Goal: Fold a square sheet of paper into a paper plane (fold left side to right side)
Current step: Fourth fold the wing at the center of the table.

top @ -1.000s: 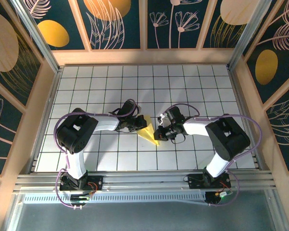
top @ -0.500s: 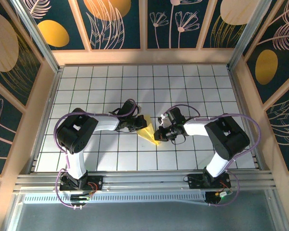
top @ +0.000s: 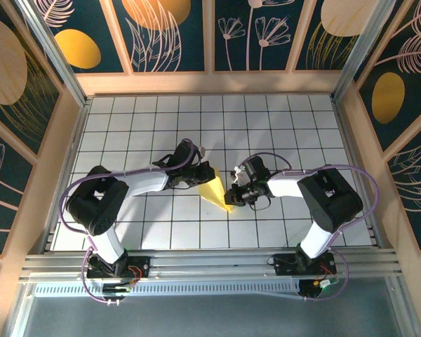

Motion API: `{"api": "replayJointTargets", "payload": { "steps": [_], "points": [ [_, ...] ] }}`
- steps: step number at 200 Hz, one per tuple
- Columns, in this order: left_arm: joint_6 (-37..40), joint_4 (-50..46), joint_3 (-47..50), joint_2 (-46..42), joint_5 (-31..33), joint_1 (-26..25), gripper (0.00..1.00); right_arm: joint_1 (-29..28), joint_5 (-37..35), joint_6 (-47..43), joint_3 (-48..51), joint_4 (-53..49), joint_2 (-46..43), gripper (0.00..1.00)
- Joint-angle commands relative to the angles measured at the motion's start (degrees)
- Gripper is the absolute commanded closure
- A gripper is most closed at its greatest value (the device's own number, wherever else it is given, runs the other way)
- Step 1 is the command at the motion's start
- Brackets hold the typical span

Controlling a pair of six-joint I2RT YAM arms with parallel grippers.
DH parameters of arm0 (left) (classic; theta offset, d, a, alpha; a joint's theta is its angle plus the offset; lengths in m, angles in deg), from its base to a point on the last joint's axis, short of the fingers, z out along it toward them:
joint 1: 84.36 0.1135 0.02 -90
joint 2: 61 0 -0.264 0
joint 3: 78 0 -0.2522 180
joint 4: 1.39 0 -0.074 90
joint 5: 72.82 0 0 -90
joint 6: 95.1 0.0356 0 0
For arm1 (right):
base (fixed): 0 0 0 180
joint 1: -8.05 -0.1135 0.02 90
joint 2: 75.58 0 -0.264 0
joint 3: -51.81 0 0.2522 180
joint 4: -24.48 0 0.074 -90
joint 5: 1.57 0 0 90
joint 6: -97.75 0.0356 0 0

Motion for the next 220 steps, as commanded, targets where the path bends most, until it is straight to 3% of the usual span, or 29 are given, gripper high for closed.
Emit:
{"api": "replayJointTargets", "payload": {
  "steps": [1, 46, 150, 220],
  "points": [
    [-2.84, 2.1, 2.11, 0.04, -2.05, -2.14, 1.0, 0.47, -8.32, -0.08, 1.6, -8.16, 3.5, 1.0],
    [-4.74, 4.58, 1.63, 4.13, -3.54, -3.73, 1.0, 0.52, -8.9, 0.18, 1.74, -8.65, 3.39, 1.0],
    [-4.35, 3.64, 1.27, 8.73, 0.32, -3.6, 1.0, 0.06, -9.91, -0.65, 0.99, -11.08, 2.95, 1.0],
    [-7.0, 8.94, 5.04, 10.43, -1.38, -0.42, 1.0, -0.05, -10.61, -0.69, 0.59, -13.46, 4.11, 1.0]
  ]
}}
